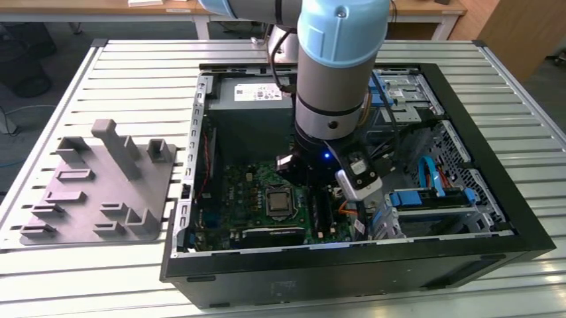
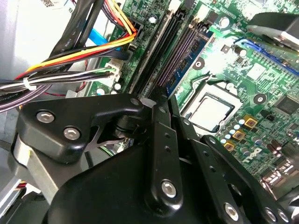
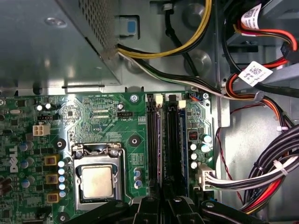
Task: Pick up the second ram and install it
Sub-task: 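Insert the second ram into the second slot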
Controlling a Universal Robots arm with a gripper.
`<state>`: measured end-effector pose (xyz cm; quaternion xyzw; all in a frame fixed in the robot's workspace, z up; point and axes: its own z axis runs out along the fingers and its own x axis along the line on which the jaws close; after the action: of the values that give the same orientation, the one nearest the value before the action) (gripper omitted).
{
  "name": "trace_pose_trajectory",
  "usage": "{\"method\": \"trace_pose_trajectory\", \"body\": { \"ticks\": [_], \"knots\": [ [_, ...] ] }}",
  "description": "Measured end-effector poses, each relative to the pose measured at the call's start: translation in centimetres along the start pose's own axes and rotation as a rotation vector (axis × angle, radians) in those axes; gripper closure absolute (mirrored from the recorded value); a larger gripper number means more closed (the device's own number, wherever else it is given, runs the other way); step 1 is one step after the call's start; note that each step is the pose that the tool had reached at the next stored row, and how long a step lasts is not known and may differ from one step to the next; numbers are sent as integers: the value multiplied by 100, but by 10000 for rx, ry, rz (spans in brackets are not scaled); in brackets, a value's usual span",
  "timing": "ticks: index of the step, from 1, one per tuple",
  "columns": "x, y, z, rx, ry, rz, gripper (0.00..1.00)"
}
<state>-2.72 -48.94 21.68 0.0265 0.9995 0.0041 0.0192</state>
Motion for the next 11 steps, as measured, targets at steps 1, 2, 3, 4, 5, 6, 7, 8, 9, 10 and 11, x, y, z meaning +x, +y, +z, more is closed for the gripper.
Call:
{"method": "trace_pose_trajectory", "body": {
  "ticks": [1,2,3,4,5,6,7,8,9,10,11],
  "knots": [
    [0,0,1,5,2,-32,86],
    [-2,0,2,9,5,-66,86],
    [-3,0,3,12,6,-101,86],
    [-5,0,4,15,9,-137,86],
    [-8,0,6,17,12,-177,86],
    [-12,1,7,19,16,-215,86],
    [-15,1,8,20,18,-249,86],
    [-18,1,10,21,21,-279,86],
    [-21,1,12,20,22,-306,86],
    [-22,1,14,19,23,-330,86],
    [-25,1,15,20,25,-357,86]
  ]
}}
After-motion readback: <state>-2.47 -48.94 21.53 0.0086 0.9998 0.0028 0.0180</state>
